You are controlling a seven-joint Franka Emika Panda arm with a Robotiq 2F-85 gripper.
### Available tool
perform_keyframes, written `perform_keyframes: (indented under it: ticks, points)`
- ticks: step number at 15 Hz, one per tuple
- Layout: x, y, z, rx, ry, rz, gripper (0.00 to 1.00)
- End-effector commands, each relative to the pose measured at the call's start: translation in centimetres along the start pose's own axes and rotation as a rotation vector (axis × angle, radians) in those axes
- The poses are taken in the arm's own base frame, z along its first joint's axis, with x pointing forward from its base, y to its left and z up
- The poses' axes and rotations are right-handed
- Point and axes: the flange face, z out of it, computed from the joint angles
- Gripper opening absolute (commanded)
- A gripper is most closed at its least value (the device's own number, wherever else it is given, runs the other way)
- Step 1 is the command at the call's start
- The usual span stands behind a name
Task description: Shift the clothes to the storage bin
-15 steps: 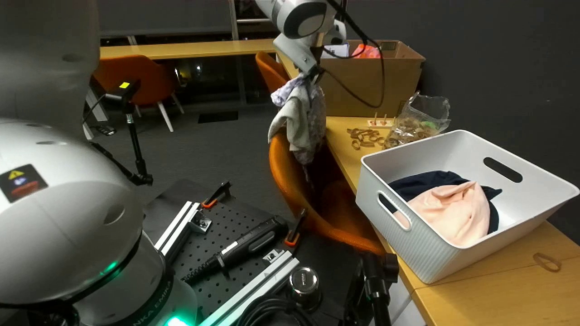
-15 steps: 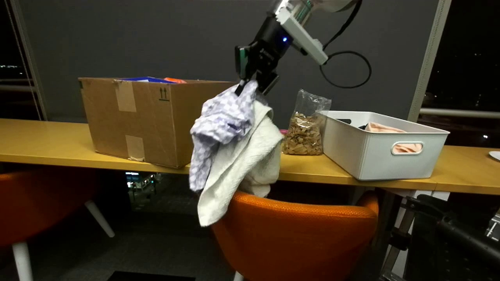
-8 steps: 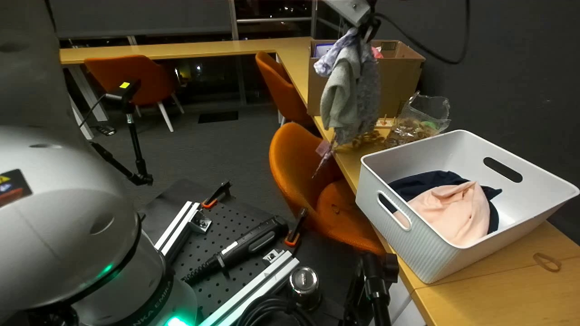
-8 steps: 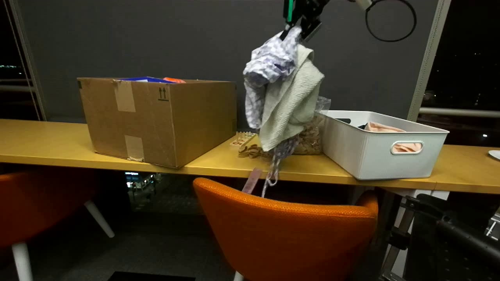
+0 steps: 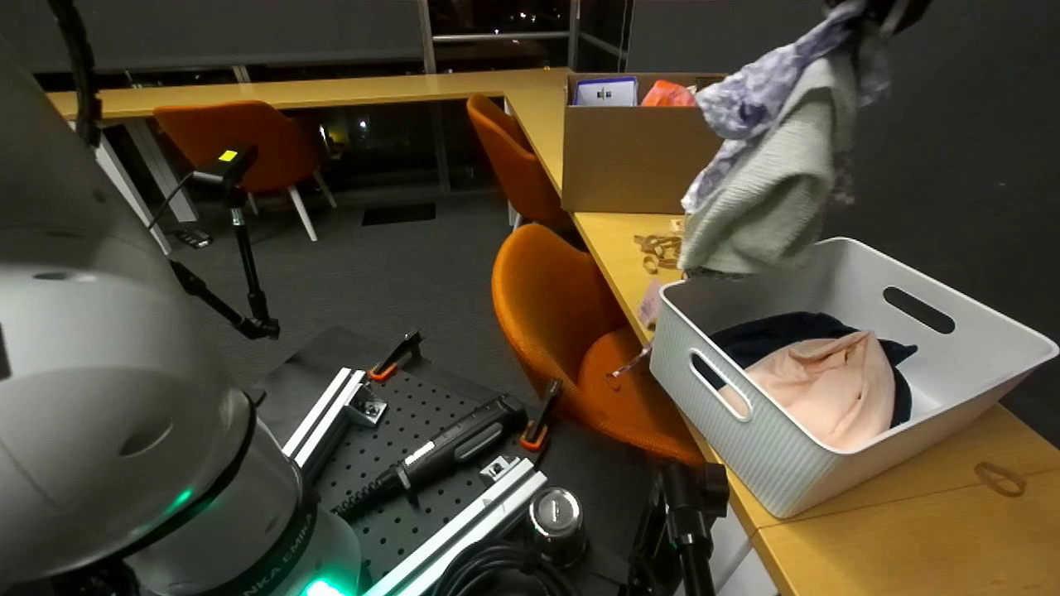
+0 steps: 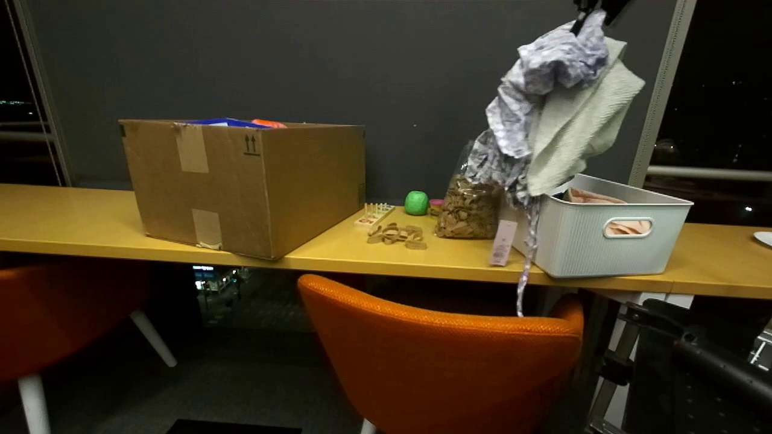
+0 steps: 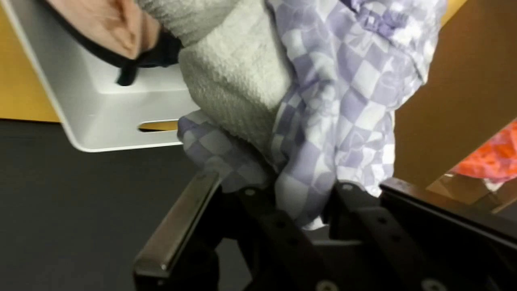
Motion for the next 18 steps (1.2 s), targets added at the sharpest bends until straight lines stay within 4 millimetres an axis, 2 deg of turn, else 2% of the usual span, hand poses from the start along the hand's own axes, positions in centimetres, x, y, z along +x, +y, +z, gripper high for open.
perform_keyframes:
  ticks: [1,3,4,5,6,9,14,15,16,17,18]
  points:
    - [-0.4,8.1,-4.2,-0.141,-0.009,0.076,0.02]
    - [-0.4,11.7,-4.4,-0.215,-0.012,0.101,0.02]
    - [-0.5,12.9,-3.4,-0.237,-0.022,0.105,0.02]
    - [-0.7,13.4,-3.0,-0.256,-0.030,0.108,0.02]
    - [-1.0,13.5,-1.4,-0.270,-0.042,0.101,0.02]
    - [-2.4,11.5,2.6,-0.280,-0.087,0.055,0.02]
    - [-4.5,4.6,6.5,-0.213,-0.061,-0.087,0.02]
    - [-5.1,4.1,7.8,-0.220,-0.079,-0.105,0.02]
    - [-6.2,4.2,9.9,-0.234,-0.114,-0.124,0.02]
    - [-7.1,4.3,11.1,-0.238,-0.142,-0.136,0.02]
    - [-8.3,5.0,12.9,-0.255,-0.181,-0.145,0.02]
